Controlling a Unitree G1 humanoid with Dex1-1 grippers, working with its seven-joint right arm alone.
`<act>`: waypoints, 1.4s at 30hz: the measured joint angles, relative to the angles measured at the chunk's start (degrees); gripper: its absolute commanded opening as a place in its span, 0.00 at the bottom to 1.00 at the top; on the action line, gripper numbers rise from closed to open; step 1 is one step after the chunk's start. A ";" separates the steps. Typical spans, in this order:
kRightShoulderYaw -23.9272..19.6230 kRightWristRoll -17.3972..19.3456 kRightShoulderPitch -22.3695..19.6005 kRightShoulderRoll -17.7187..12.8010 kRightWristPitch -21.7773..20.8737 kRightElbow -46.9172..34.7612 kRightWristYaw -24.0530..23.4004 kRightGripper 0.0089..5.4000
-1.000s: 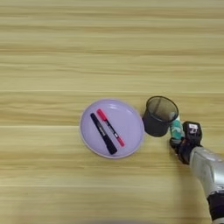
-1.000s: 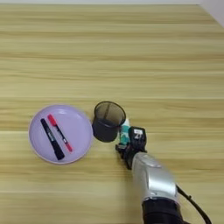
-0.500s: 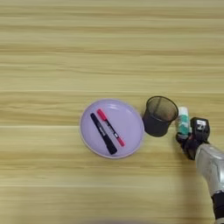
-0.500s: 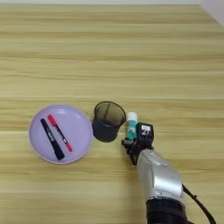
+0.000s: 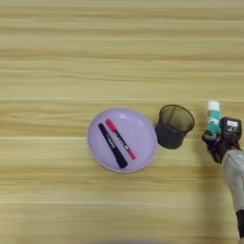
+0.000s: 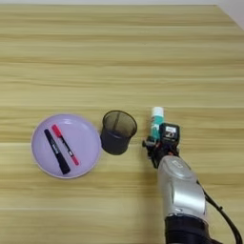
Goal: Move the objects on the table
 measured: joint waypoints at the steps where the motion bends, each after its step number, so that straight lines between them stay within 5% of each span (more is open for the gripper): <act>1: -0.09 0.00 0.11 -0.08 -0.62 -1.16 0.00 0.31; 19: 2.59 0.78 2.57 0.58 -4.76 -15.65 2.56 0.31; 42: 19.96 -1.42 7.00 3.17 -7.20 -23.11 10.05 0.31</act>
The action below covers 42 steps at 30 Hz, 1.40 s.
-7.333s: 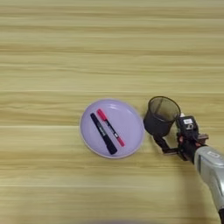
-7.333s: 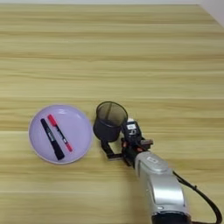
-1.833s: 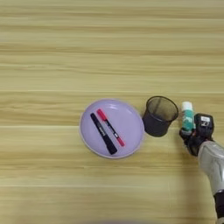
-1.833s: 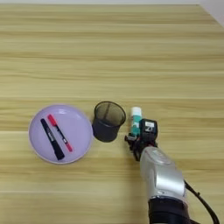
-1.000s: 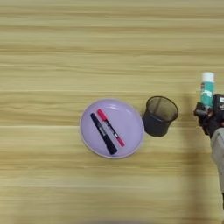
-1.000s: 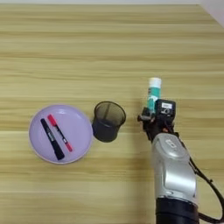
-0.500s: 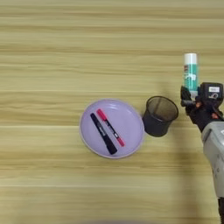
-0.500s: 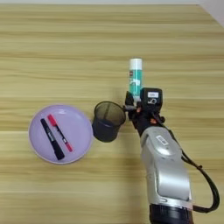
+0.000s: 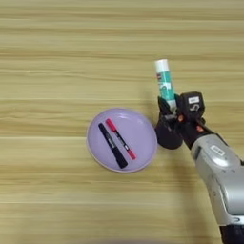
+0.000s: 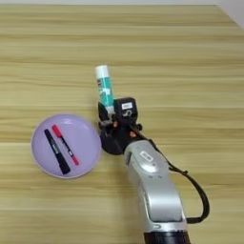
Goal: Move the objects on the table
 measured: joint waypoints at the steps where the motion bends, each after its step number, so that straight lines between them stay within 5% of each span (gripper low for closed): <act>1: 0.28 -0.12 0.10 0.04 0.00 0.03 0.06 0.31; 14: 8.59 -5.68 0.26 0.16 -1.29 4.36 1.14 0.31; 42: 7.01 -6.16 -7.62 2.13 0.37 26.63 1.16 0.31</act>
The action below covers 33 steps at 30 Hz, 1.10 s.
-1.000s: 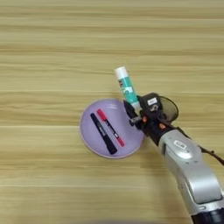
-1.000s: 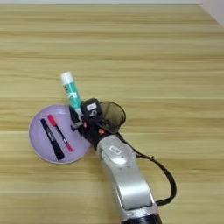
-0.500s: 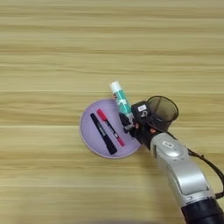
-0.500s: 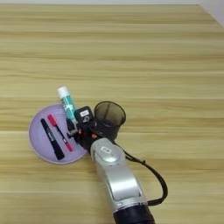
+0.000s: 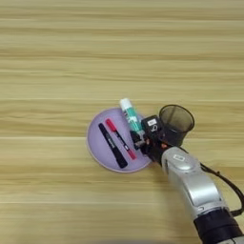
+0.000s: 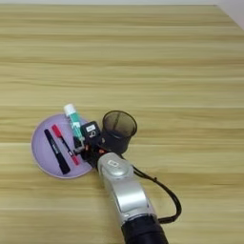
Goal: Move the objects on the table
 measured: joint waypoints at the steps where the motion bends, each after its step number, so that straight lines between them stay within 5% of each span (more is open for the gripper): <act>1: -0.02 0.03 -0.06 0.00 0.03 0.17 0.01 0.31; 20: -0.51 0.07 -3.24 0.19 1.30 7.02 0.17 0.31; 33: -0.60 0.09 -3.75 0.69 1.17 7.49 0.12 0.62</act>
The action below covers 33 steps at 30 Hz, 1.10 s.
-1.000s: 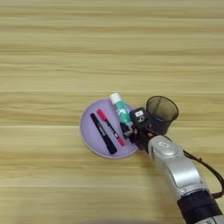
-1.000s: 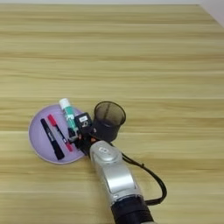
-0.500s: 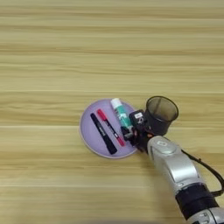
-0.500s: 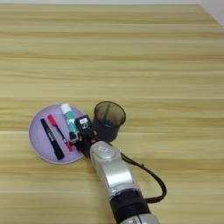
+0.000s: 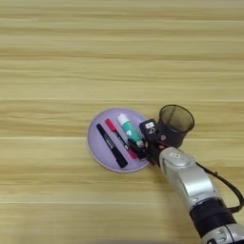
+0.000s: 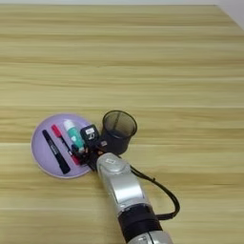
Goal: Move the objects on the table
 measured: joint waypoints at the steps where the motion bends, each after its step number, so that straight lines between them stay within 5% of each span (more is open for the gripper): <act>1: -0.02 0.00 0.00 0.05 -0.01 0.00 -0.01 0.63; 17: 0.64 -1.76 0.07 0.38 -3.94 -0.41 -0.26 0.99; 33: 2.25 -2.01 1.75 0.78 -6.59 -2.84 0.54 0.99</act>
